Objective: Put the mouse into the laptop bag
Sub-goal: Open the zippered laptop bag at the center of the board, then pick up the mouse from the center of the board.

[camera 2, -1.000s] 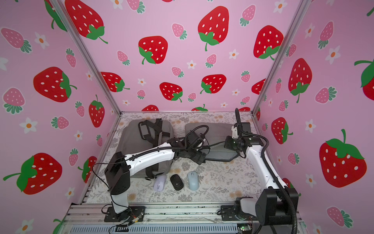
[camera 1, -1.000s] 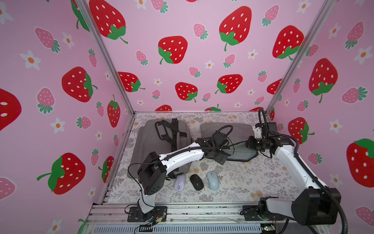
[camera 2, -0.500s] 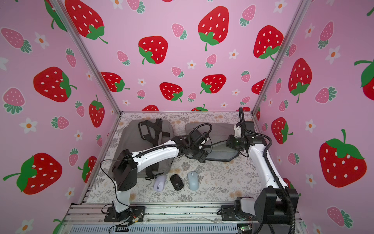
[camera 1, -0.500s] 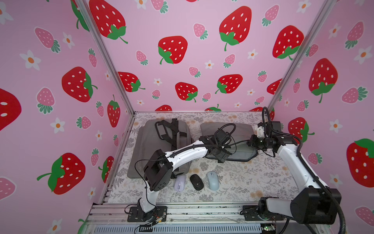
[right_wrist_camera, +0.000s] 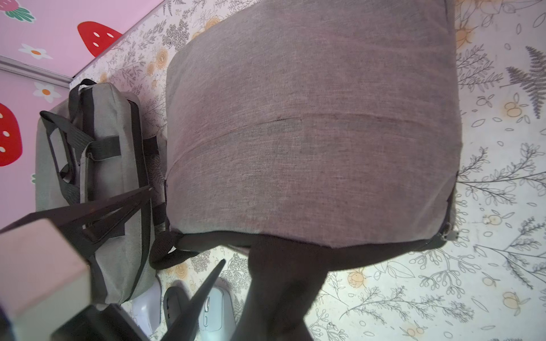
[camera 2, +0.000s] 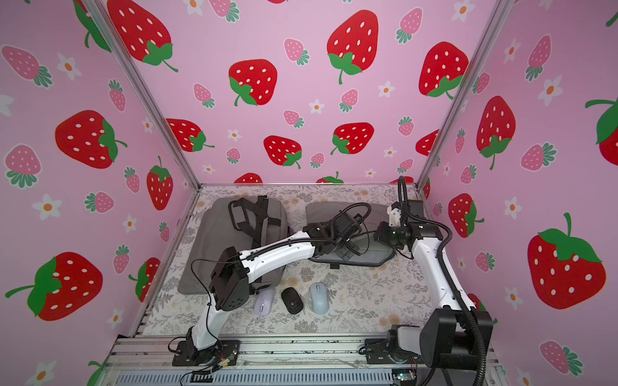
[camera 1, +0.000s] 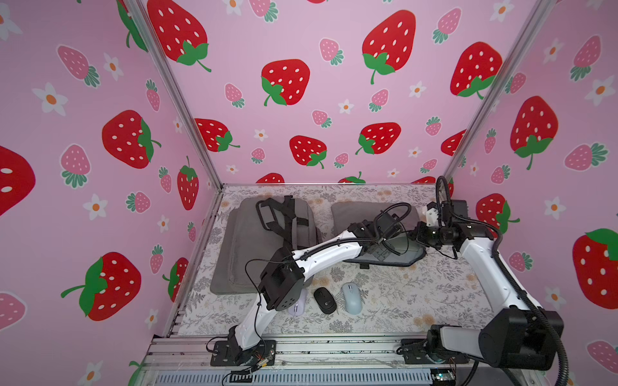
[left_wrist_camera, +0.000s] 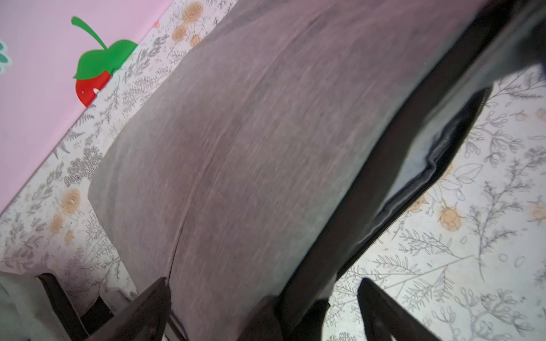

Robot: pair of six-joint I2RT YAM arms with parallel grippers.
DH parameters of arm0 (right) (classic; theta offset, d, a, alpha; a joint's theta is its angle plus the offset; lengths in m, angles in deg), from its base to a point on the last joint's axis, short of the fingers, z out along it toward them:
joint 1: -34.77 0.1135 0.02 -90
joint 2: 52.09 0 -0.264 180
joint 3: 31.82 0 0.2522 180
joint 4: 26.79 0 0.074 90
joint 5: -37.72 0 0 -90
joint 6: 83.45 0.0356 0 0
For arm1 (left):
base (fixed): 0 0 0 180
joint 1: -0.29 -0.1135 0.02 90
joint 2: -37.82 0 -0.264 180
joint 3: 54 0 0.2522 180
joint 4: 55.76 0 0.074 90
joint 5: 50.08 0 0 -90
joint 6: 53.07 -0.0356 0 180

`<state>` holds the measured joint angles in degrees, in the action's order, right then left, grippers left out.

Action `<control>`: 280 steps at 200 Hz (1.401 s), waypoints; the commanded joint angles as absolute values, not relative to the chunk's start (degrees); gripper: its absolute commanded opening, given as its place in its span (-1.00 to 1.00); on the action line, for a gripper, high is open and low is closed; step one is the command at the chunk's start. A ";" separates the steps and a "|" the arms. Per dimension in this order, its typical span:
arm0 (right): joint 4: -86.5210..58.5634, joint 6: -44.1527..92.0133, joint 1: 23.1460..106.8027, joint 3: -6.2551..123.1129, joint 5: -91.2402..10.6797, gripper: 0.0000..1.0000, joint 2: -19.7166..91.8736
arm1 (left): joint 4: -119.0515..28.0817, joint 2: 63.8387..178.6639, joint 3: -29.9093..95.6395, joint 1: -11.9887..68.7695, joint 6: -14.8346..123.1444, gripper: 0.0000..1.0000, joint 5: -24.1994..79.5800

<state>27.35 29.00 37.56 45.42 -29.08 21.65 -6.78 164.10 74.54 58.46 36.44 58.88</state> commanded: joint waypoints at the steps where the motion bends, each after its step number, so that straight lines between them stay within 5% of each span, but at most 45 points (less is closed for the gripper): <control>1: 26.42 28.97 36.27 46.55 -26.03 -1.00 19.08 | -4.01 167.11 79.24 58.23 33.28 0.88 63.17; 8: 26.50 28.96 36.01 46.54 -25.79 -1.00 19.04 | -3.35 168.05 80.68 58.15 33.02 0.69 62.64; 24: 26.53 28.89 35.37 46.45 -25.18 -1.00 19.11 | -1.79 169.73 83.53 58.12 32.97 -0.13 61.52; 42: 26.24 28.90 34.73 46.02 -24.77 -1.00 19.24 | -1.63 169.62 84.08 58.12 33.86 -0.62 59.71; 49: 26.01 28.96 34.45 45.75 -24.77 -1.00 19.34 | -1.62 169.41 84.16 58.13 34.32 -1.00 59.26; 86: 26.02 27.59 34.20 45.24 -27.31 -0.97 20.94 | -0.52 168.00 84.38 58.09 36.14 -1.00 56.21; 95: 26.35 26.98 34.35 44.69 -29.29 -0.74 21.15 | -0.01 167.88 85.01 57.84 36.77 -1.00 54.09; 109: 26.78 26.09 34.73 43.22 -32.15 -0.10 20.65 | 1.17 167.95 86.23 56.77 38.30 -1.00 50.16; 124: 27.29 25.56 36.44 40.77 -36.62 0.19 18.66 | 1.98 167.84 87.15 54.87 40.54 -1.00 44.72; 193: 20.61 27.36 63.34 21.80 -53.51 0.37 1.03 | -1.57 163.45 82.95 46.70 49.85 -1.00 22.70; 227: 18.79 29.29 80.47 20.52 -61.04 0.53 5.37 | -2.73 162.79 81.67 45.20 51.94 -1.00 19.36; 235: 18.03 29.77 84.20 20.65 -62.41 0.99 6.65 | -2.98 162.85 81.52 44.98 52.36 -1.00 18.72; 280: 17.03 35.85 99.41 24.15 -71.84 0.99 15.07 | -3.61 163.07 81.07 44.33 53.52 -1.00 16.82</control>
<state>18.11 31.08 94.54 21.40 -63.70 11.86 -0.75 165.17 80.66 44.63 50.17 21.96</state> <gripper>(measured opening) 0.992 0.070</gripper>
